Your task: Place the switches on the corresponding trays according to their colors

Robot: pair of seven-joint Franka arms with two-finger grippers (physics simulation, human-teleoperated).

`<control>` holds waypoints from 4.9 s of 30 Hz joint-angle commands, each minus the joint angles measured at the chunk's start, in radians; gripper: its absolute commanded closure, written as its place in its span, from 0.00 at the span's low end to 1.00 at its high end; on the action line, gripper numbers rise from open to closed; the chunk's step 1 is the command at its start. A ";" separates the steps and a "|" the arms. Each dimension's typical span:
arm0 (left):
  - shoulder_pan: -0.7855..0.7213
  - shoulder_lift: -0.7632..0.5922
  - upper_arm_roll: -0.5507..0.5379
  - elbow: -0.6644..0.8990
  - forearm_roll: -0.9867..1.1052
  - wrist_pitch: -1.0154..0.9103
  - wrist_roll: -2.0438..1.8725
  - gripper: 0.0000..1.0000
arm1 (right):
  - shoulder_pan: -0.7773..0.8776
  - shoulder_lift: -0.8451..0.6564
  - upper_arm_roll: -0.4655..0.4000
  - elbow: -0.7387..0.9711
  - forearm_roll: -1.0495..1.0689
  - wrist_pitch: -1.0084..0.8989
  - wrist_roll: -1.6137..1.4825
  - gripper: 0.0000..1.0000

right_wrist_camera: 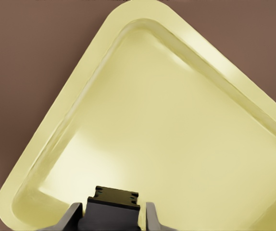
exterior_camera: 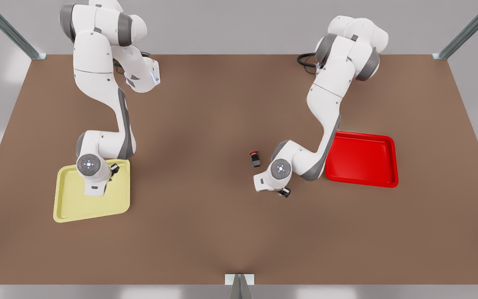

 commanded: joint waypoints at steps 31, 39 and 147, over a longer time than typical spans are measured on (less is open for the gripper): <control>0.012 -0.275 -0.009 -0.381 -0.147 0.100 -0.052 0.00 | -0.195 -0.460 0.222 0.818 0.023 -1.010 0.149 0.00; -0.133 -0.213 -0.005 -0.326 -0.236 0.167 -0.458 0.01 | -0.183 -0.456 0.256 0.816 0.022 -1.012 0.152 0.00; 0.571 -0.708 -0.169 -0.145 0.029 -0.666 -0.097 0.00 | -0.227 -0.244 0.241 0.813 -0.055 -0.941 0.153 0.00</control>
